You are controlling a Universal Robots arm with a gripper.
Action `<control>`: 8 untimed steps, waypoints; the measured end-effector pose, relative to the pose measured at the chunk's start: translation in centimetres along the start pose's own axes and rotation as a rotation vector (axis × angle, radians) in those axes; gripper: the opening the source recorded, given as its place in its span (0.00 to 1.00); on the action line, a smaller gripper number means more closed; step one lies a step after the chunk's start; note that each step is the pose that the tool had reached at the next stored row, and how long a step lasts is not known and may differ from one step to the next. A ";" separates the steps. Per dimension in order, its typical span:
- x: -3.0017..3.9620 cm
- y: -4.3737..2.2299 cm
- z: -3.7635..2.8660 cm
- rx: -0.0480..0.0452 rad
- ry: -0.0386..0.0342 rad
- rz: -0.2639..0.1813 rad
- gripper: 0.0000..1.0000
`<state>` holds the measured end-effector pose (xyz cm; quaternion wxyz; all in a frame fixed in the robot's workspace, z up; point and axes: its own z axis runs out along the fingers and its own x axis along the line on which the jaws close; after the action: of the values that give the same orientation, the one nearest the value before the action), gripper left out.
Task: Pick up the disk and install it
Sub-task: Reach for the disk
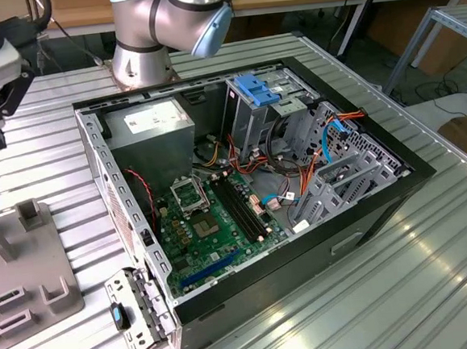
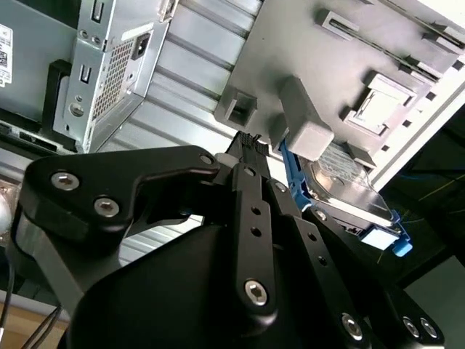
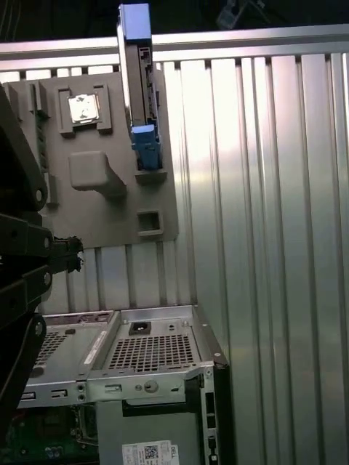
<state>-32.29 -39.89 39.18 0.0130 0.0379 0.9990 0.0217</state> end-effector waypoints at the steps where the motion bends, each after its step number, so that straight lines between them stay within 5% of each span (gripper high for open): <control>1: 0.62 -0.05 -0.01 -0.0001 -0.0001 0.000 0.11; 8: 4.35 -0.33 -0.08 0.0000 0.0000 0.000 0.11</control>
<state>-36.65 -39.89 39.13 0.0130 0.0379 0.9990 0.0217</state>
